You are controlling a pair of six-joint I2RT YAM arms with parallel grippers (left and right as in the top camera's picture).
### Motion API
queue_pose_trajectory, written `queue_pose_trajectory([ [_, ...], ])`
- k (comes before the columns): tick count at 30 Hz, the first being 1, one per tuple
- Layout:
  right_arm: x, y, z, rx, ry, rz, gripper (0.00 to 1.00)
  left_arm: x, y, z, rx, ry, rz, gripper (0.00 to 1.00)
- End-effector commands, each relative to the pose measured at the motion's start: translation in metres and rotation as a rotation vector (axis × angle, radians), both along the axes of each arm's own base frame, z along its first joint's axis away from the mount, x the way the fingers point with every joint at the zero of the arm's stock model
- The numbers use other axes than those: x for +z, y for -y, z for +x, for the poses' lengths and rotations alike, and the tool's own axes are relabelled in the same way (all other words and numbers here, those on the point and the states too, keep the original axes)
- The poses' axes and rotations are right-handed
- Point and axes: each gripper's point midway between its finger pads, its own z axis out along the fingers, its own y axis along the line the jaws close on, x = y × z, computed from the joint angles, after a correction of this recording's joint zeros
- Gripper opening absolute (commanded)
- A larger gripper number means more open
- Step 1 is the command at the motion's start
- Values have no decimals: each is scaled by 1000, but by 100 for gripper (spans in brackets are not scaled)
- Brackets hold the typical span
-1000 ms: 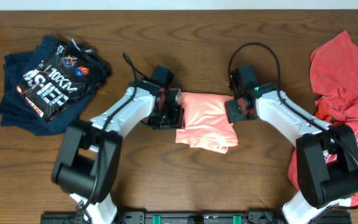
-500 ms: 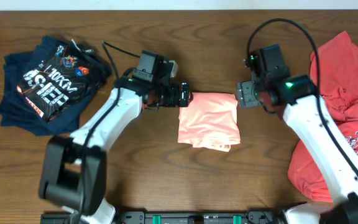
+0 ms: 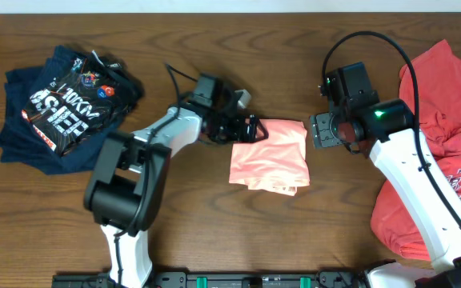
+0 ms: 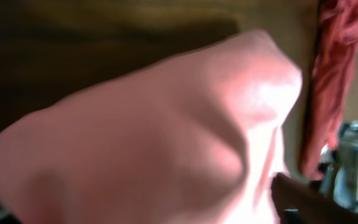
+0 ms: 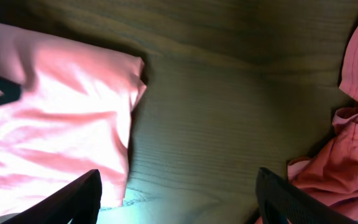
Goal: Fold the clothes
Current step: 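Carry the folded coral shirt left and place it on the navy shirt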
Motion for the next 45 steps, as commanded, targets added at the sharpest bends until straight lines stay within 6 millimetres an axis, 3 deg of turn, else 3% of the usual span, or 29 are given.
queue_pose_trajectory([
  [1,8,4,1,-38,25,9,77,-29,12,-23,-56,-56,24,65],
  [5,7,4,0,-38,21,8,77,-24,16,-14,-55,-6,5,6],
  [8,6,5,-2,-39,10,3,77,-10,3,5,-11,27,-1,6],
  [11,5,6,-4,-39,1,0,77,19,-28,37,85,98,0,6],
  [15,5,6,-5,-39,0,-1,76,73,-95,79,269,240,35,6],
  [18,5,6,-5,-39,0,-1,76,112,-159,99,435,341,91,6],
  [24,5,6,-6,-39,-5,-2,76,166,-289,109,751,482,210,6],
  [27,4,7,-7,-39,-10,-4,76,172,-357,104,917,498,307,6],
  [30,4,7,-8,-39,-13,-5,76,163,-422,90,1079,470,425,6],
  [33,4,7,-8,-39,-14,-5,76,153,-467,74,1183,432,488,7],
  [36,4,7,-8,-39,-15,-5,77,144,-498,60,1252,393,505,7],
  [37,4,7,-9,-38,-16,-5,77,141,-507,56,1273,380,508,17],
  [38,3,7,-9,-38,-19,-6,77,139,-514,52,1304,364,502,40],
  [39,3,7,-10,-38,-22,-7,77,138,-519,49,1332,348,488,86],
  [40,3,7,-10,-38,-24,-7,77,137,-522,47,1343,342,475,98],
  [45,3,3,-10,-34,-24,17,79,142,-510,52,1301,356,405,98],
])
